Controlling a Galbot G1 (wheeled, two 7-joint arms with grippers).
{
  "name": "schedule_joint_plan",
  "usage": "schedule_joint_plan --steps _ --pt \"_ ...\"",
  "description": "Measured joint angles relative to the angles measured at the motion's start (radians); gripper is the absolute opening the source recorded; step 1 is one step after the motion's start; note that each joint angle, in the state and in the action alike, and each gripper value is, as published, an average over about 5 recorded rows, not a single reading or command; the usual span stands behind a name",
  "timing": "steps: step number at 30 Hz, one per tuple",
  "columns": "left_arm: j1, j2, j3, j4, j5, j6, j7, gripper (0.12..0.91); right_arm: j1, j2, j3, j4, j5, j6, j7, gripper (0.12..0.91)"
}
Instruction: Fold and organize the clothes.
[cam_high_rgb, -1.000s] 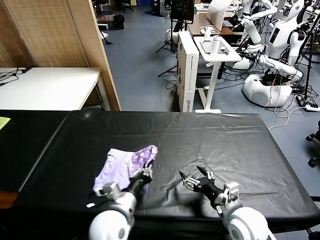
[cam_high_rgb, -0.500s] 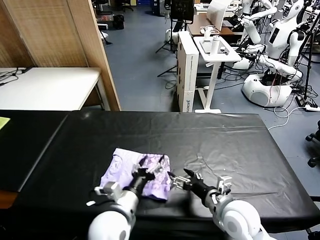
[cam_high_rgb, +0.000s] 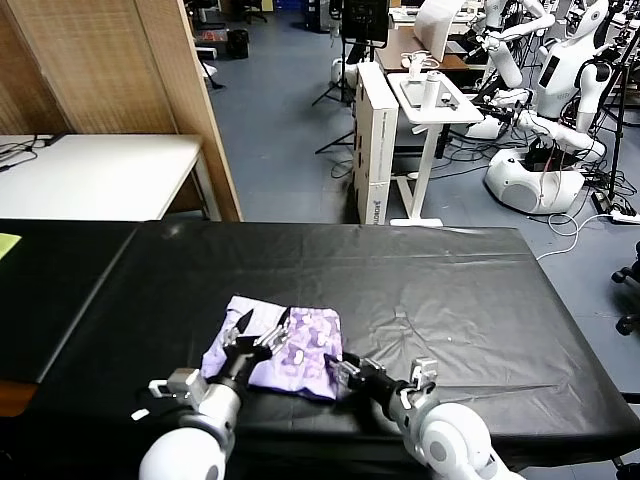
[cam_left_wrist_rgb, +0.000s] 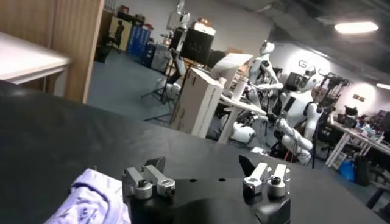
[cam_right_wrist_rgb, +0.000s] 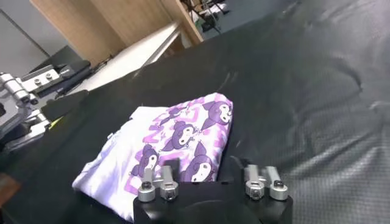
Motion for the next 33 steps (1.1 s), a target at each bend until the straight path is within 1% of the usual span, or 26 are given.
schedule_joint_plan --steps 1,2,4,8,10,11,13,14,15,17,18,19,21,22,24,26,28,30,33 --pt "0.002 0.001 -0.003 0.002 0.0 -0.003 -0.001 0.907 0.005 -0.006 0.007 -0.002 -0.007 -0.004 0.002 0.174" --pt "0.004 0.002 -0.006 0.004 0.0 -0.005 -0.001 0.907 0.01 -0.013 0.014 -0.005 -0.013 -0.009 0.003 0.151" --pt "0.006 0.003 -0.011 0.008 0.0 -0.009 -0.003 0.907 0.022 -0.03 0.029 -0.011 -0.019 -0.022 0.004 0.141" --pt "0.008 0.009 -0.015 0.016 -0.001 -0.016 -0.006 0.907 0.04 -0.062 0.051 -0.013 -0.019 -0.049 -0.014 0.142" --pt "0.009 0.014 -0.016 0.019 -0.002 -0.02 -0.01 0.907 0.042 -0.075 0.059 -0.007 -0.019 -0.061 -0.027 0.173" --pt "0.009 0.018 -0.016 0.02 -0.004 -0.023 -0.014 0.907 0.042 -0.081 0.062 -0.002 -0.019 -0.064 -0.032 0.208" --pt "0.01 0.026 -0.015 0.023 -0.007 -0.034 -0.025 0.907 0.038 -0.093 0.07 0.011 -0.02 -0.067 -0.033 0.313" --pt "0.011 0.03 -0.014 0.025 -0.008 -0.042 -0.031 0.907 0.036 -0.099 0.074 0.018 -0.022 -0.067 -0.033 0.37" --pt "0.011 0.035 -0.014 0.027 -0.009 -0.052 -0.036 0.907 0.032 -0.104 0.078 0.025 -0.027 -0.064 -0.032 0.446" --pt "0.014 0.046 -0.014 0.031 -0.01 -0.073 -0.045 0.907 0.023 -0.116 0.087 0.041 -0.044 -0.053 -0.033 0.56" --pt "0.016 0.052 -0.014 0.032 -0.011 -0.083 -0.05 0.907 0.018 -0.122 0.091 0.05 -0.058 -0.043 -0.034 0.636" --pt "0.019 0.059 -0.014 0.032 -0.013 -0.095 -0.056 0.907 0.012 -0.127 0.096 0.059 -0.076 -0.029 -0.036 0.693" --pt "0.026 0.075 -0.012 0.034 -0.019 -0.126 -0.07 0.907 -0.003 -0.14 0.107 0.079 -0.118 0.005 -0.042 0.805" --pt "0.03 0.084 -0.011 0.036 -0.022 -0.144 -0.076 0.907 -0.012 -0.146 0.114 0.09 -0.144 0.026 -0.045 0.845" --pt "0.04 0.106 -0.009 0.04 -0.031 -0.179 -0.084 0.907 -0.033 -0.155 0.129 0.112 -0.198 0.072 -0.052 0.891" --pt "0.052 0.133 -0.009 0.043 -0.043 -0.213 -0.092 0.907 -0.061 -0.159 0.148 0.132 -0.26 0.126 -0.059 0.902" --pt "0.066 0.164 -0.011 0.044 -0.052 -0.241 -0.104 0.907 -0.098 -0.157 0.172 0.15 -0.328 0.192 -0.056 0.906" --pt "0.083 0.198 -0.017 0.041 -0.063 -0.259 -0.118 0.907 -0.143 -0.149 0.198 0.167 -0.395 0.262 -0.04 0.907" --pt "0.115 0.246 -0.03 0.026 -0.078 -0.26 -0.141 0.907 -0.225 -0.131 0.236 0.191 -0.475 0.358 -0.008 0.907"
